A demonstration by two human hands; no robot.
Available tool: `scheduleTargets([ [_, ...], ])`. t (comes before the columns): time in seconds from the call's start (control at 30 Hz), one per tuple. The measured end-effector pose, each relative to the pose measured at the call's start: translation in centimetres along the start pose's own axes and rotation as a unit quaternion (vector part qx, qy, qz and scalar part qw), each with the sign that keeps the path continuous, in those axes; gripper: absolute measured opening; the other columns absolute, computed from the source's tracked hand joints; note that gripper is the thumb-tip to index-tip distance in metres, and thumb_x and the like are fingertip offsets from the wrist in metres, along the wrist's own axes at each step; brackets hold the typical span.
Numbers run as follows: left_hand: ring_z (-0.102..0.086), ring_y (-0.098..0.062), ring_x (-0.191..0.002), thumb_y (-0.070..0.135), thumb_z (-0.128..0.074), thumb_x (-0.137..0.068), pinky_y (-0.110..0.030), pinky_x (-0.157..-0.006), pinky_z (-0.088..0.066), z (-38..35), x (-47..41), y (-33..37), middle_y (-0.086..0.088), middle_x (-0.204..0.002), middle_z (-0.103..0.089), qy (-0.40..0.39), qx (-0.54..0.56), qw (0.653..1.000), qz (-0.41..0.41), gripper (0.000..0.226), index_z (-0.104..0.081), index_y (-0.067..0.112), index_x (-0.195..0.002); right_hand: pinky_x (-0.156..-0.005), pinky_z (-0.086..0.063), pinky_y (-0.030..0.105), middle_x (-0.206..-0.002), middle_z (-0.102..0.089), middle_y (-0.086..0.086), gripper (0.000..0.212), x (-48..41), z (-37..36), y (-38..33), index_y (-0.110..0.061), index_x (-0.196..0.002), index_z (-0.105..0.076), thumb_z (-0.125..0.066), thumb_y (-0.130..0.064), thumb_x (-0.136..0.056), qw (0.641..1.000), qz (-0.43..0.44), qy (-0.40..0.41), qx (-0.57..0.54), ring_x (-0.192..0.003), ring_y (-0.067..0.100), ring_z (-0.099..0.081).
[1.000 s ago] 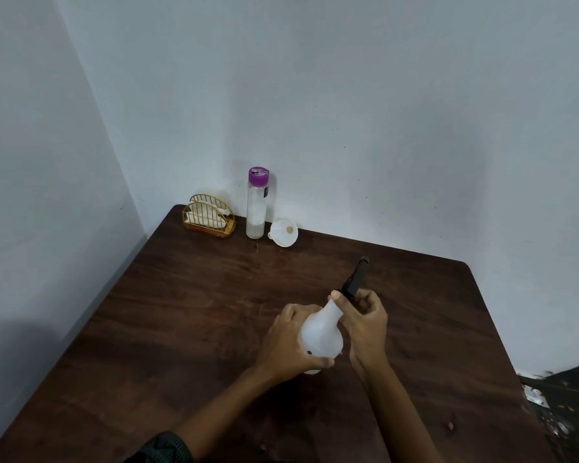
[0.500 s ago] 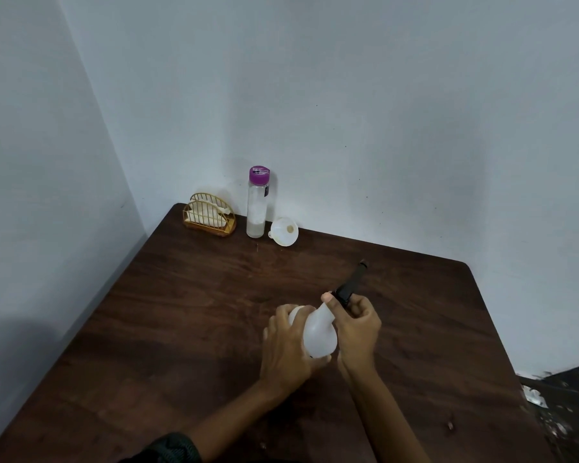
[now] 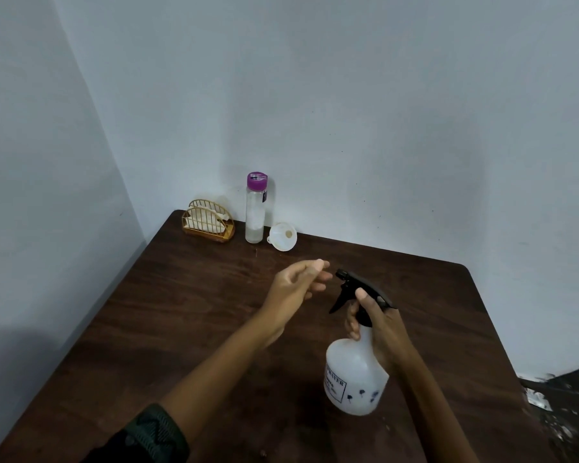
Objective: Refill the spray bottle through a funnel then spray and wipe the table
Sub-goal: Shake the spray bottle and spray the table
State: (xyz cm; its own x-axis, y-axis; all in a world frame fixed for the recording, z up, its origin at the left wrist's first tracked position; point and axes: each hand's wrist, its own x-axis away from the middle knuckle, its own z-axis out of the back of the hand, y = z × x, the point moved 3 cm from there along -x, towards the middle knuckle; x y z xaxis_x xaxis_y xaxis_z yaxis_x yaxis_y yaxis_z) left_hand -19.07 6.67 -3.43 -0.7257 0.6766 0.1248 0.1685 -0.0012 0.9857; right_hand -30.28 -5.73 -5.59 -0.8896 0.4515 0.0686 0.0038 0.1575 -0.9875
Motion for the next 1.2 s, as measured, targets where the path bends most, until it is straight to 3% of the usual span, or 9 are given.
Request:
scheduleTargets([
  [0.17, -0.063, 0.002, -0.07, 0.02, -0.064, -0.088, -0.013, -0.069, -0.047, -1.2, -0.3, -0.2, 0.007, -0.078, -0.069, -0.031, 0.019, 0.999, -0.019, 0.01, -0.07, 0.013, -0.092, -0.047, -0.041, 0.029, -0.06, -0.052, 0.014, 0.056, 0.7, -0.7, 0.2, -0.002, -0.087, -0.064, -0.072, -0.056, -0.07, 1.0, -0.005, -0.022, -0.012, -0.044, 0.02, -0.045],
  [0.3, -0.067, -0.001, -0.08, 0.005, -0.069, -0.082, -0.013, -0.074, -0.05, -0.9, -0.3, -0.3, 0.006, -0.085, -0.071, -0.026, 0.014, 0.998, -0.055, 0.012, -0.072, 0.014, -0.09, -0.045, -0.043, 0.031, -0.068, -0.059, 0.015, 0.052, 1.0, -0.8, 0.3, -0.019, -0.099, -0.07, -0.071, -0.059, -0.067, 1.0, -0.018, 0.006, -0.006, -0.045, 0.023, -0.046],
  [0.43, -0.069, -0.005, -0.088, 0.0, -0.069, -0.081, -0.015, -0.076, -0.051, -0.7, -0.1, -1.0, 0.005, -0.09, -0.073, -0.038, 0.019, 0.997, -0.062, 0.019, -0.072, 0.015, -0.091, -0.052, -0.045, 0.036, -0.082, -0.057, 0.043, 0.051, 1.5, -0.7, 0.7, -0.012, -0.104, -0.069, -0.064, -0.054, -0.075, 0.999, -0.043, 0.001, 0.012, -0.046, 0.027, -0.048],
  [0.53, -0.068, -0.005, -0.088, -0.001, -0.068, -0.081, -0.014, -0.077, -0.05, -0.7, 0.0, -1.9, 0.006, -0.088, -0.074, -0.032, 0.04, 0.997, -0.065, 0.02, -0.071, 0.015, -0.092, -0.051, -0.042, 0.034, -0.083, -0.072, 0.017, 0.056, 1.8, -1.1, 0.9, -0.006, -0.122, -0.059, -0.061, -0.044, -0.082, 0.996, -0.086, -0.034, -0.014, -0.044, 0.019, -0.048],
  [0.63, -0.068, -0.002, -0.08, 0.0, -0.069, -0.08, -0.014, -0.073, -0.051, -0.7, 0.1, -2.9, 0.007, -0.081, -0.073, -0.013, 0.042, 0.998, -0.049, 0.015, -0.071, 0.011, -0.091, -0.048, -0.041, 0.03, -0.107, -0.068, 0.023, 0.04, 2.1, -1.2, 1.4, -0.01, -0.12, -0.06, -0.057, -0.03, -0.085, 0.984, -0.152, -0.077, -0.054, -0.048, 0.016, -0.048],
  [0.8, -0.066, -0.001, -0.078, 0.011, -0.069, -0.083, -0.016, -0.074, -0.05, -0.8, 0.4, -4.2, 0.003, -0.086, -0.072, -0.011, 0.046, 0.999, -0.024, 0.013, -0.071, 0.012, -0.096, -0.045, -0.043, 0.026, -0.104, -0.066, 0.024, 0.038, 2.4, -0.9, 2.0, 0.002, -0.107, -0.062, -0.057, -0.025, -0.081, 0.973, -0.192, -0.108, -0.067, -0.07, 0.018, -0.059],
  [0.93, -0.066, -0.012, -0.097, 0.035, -0.046, -0.097, -0.032, -0.087, -0.05, 0.1, 0.7, -7.1, 0.002, -0.107, -0.07, -0.054, 0.071, 0.988, 0.129, 0.028, -0.056, 0.028, -0.122, -0.05, -0.051, 0.031, -0.116, -0.066, 0.021, 0.045, 2.7, 0.1, 2.3, -0.002, -0.119, -0.06, -0.058, -0.018, -0.078, 0.971, -0.212, -0.102, -0.049, -0.078, 0.027, -0.062],
  [1.07, -0.056, -0.016, -0.104, 0.031, -0.041, -0.1, -0.032, -0.09, -0.039, 2.3, 2.0, -12.0, 0.0, -0.118, -0.062, -0.046, -0.089, 0.939, 0.33, 0.032, -0.052, 0.02, -0.128, -0.056, -0.055, 0.036, -0.104, -0.069, 0.021, 0.025, 2.5, 1.1, 2.6, 0.0, -0.112, -0.061, -0.052, -0.009, -0.091, 0.977, -0.204, -0.059, -0.002, -0.09, 0.032, -0.066],
  [1.2, -0.057, -0.015, -0.096, 0.028, -0.041, -0.1, -0.028, -0.081, -0.041, 2.8, 2.6, -14.2, 0.0, -0.111, -0.064, -0.045, -0.103, 0.935, 0.338, 0.027, -0.055, 0.018, -0.12, -0.049, -0.048, 0.031, -0.071, -0.059, 0.015, 0.019, 2.1, 1.1, 3.5, -0.001, -0.09, -0.065, -0.056, -0.017, -0.092, 0.975, -0.205, 0.032, 0.082, -0.06, 0.022, -0.06],
])
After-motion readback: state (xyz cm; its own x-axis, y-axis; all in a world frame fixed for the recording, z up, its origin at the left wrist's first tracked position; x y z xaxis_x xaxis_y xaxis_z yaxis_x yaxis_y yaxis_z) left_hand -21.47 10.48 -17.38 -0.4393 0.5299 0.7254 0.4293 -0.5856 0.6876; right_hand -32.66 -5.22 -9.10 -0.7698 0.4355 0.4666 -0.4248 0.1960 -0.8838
